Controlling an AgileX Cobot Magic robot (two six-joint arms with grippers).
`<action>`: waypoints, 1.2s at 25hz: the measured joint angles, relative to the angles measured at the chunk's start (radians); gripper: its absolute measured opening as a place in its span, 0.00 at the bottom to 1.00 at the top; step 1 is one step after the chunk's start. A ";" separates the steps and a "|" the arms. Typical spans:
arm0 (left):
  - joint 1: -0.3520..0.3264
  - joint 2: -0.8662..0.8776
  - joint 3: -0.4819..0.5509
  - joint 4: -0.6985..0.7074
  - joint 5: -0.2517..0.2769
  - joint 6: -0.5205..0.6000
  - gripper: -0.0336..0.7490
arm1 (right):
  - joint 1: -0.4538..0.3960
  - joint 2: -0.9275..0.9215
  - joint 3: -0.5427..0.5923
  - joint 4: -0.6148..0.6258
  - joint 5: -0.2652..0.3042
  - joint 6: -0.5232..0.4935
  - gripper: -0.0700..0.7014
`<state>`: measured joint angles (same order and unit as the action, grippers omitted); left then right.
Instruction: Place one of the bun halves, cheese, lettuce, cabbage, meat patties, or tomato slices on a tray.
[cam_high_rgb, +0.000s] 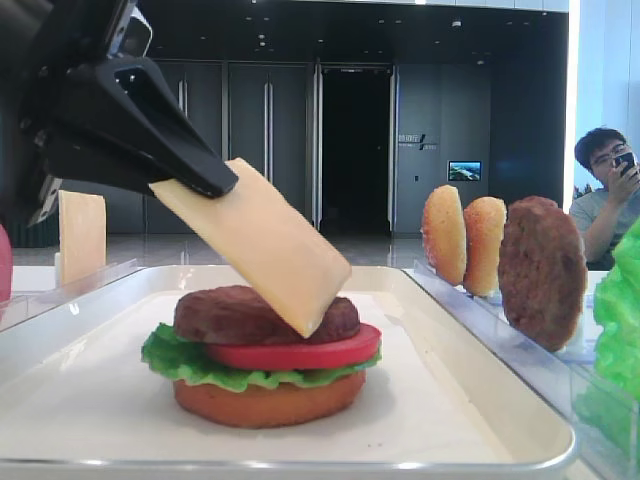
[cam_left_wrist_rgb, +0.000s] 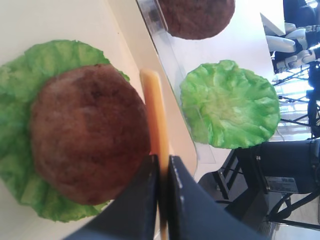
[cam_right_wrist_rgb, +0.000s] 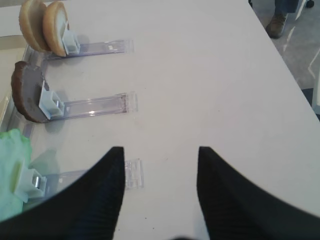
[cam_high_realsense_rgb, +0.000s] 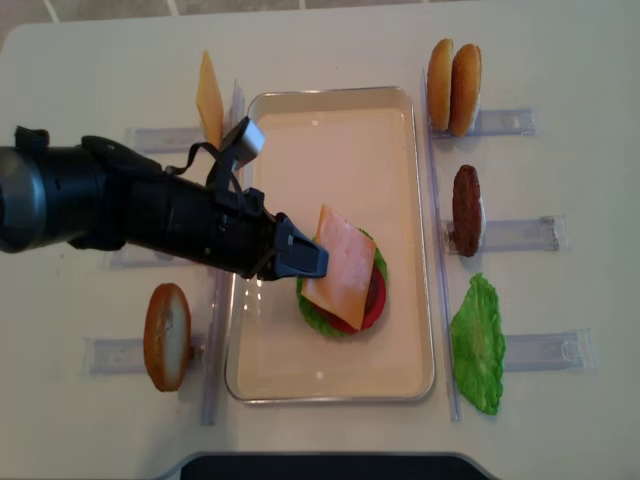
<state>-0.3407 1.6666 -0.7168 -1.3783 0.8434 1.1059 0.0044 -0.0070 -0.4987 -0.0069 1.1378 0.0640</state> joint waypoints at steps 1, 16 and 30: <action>0.000 0.000 0.000 0.006 0.000 -0.002 0.07 | 0.000 0.000 0.000 0.000 0.000 0.000 0.55; 0.105 0.000 0.000 0.072 0.038 -0.068 0.29 | 0.000 0.000 0.000 0.000 0.000 0.000 0.55; 0.249 -0.019 -0.136 0.219 0.242 -0.212 0.57 | 0.000 0.000 0.000 0.000 0.000 0.000 0.55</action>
<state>-0.0920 1.6481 -0.8525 -1.1594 1.0856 0.8936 0.0044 -0.0070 -0.4987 -0.0069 1.1378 0.0640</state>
